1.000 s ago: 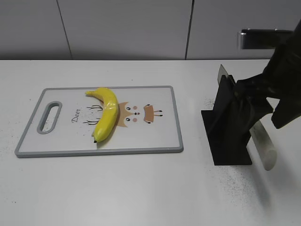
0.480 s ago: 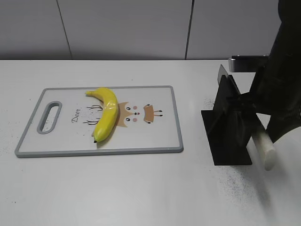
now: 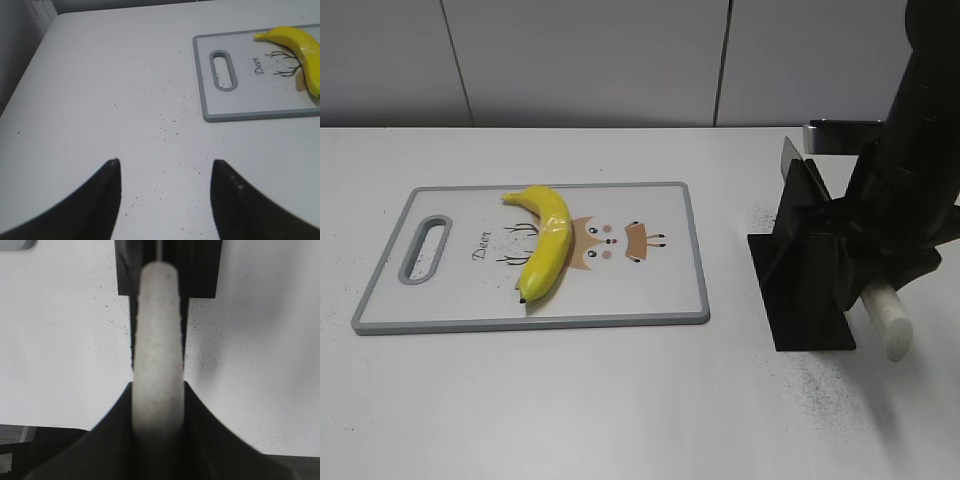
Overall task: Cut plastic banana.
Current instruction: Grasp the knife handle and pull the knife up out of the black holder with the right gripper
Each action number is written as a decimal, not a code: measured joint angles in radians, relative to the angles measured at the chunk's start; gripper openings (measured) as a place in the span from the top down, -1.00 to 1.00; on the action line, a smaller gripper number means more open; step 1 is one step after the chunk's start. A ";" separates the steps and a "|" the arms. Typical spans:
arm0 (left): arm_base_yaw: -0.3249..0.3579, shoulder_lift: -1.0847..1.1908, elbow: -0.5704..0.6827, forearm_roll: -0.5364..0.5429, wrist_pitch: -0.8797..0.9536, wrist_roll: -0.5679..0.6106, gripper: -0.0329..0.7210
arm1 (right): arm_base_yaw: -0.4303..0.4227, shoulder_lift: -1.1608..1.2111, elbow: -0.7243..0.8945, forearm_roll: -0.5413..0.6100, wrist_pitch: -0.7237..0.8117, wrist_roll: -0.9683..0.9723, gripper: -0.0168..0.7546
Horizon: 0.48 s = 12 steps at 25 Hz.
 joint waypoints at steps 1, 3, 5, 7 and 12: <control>0.000 0.000 0.000 0.000 0.000 0.001 -0.50 | 0.000 0.000 0.000 0.000 0.000 0.003 0.55; 0.000 0.000 0.000 0.000 0.000 0.000 -0.50 | 0.000 -0.002 0.000 0.000 0.000 0.009 0.55; 0.000 0.000 0.000 0.000 0.000 0.000 -0.50 | 0.001 -0.011 0.000 0.000 -0.001 0.018 0.55; 0.000 0.000 0.000 0.000 0.000 0.001 -0.50 | 0.001 -0.032 0.000 -0.002 -0.001 0.027 0.55; 0.000 0.000 0.000 0.000 0.000 -0.001 -0.50 | 0.002 -0.104 0.000 -0.025 0.000 0.051 0.55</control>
